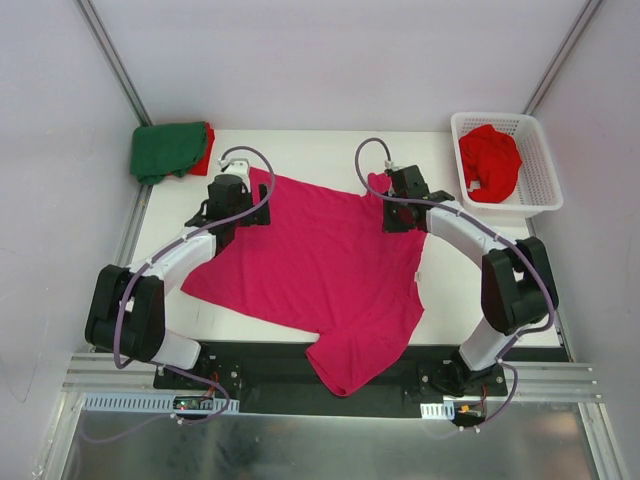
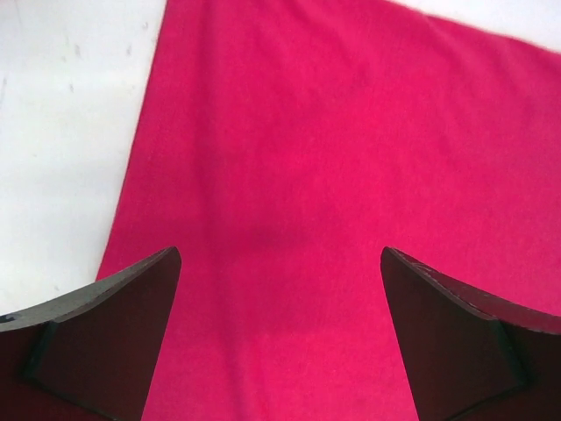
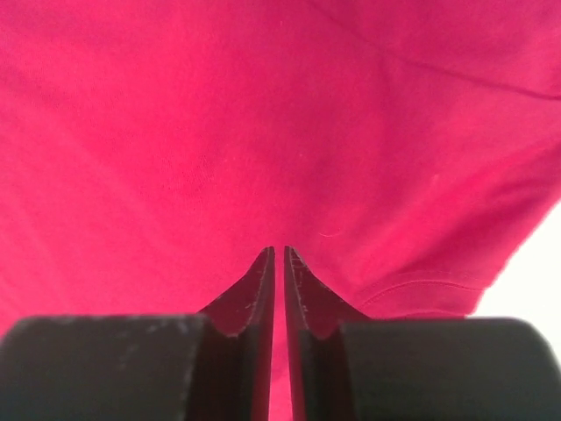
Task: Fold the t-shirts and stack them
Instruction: Flatten out the tshirt
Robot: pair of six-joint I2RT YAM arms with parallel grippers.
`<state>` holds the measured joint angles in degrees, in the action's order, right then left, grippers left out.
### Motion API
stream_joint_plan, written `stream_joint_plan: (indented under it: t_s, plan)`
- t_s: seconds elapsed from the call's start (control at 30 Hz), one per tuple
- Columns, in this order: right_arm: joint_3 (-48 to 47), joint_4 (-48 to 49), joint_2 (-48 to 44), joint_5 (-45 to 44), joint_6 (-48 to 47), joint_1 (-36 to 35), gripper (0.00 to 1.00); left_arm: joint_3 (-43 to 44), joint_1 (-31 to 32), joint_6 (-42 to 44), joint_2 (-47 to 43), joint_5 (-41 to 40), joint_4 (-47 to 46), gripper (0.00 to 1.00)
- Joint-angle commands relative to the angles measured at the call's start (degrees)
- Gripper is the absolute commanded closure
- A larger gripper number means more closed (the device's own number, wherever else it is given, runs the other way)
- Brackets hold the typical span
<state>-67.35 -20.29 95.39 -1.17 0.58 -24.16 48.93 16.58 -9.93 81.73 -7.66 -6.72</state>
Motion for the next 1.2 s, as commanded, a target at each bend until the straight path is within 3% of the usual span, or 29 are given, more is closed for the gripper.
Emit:
stream_joint_plan:
  t_s: [0.0,0.17,0.73,1.17]
  plan:
    - [-0.85,0.87,2.69,3.19,1.35,0.08,0.91,2.58,0.74,-1.05,2.46,1.42,-1.19,0.02]
    - [-3.13,-0.27,6.38,3.19,1.44,0.52,0.99,3.19,0.74,-0.88,4.05,1.68,-1.19,0.02]
    - [-16.66,-6.33,21.84,2.4,-2.69,4.74,0.99,1.87,0.74,0.35,-2.37,-0.68,0.83,0.01]
    - [-29.4,-13.8,28.0,1.52,-5.15,7.02,0.99,1.96,0.74,1.76,-6.15,-2.71,3.38,0.01]
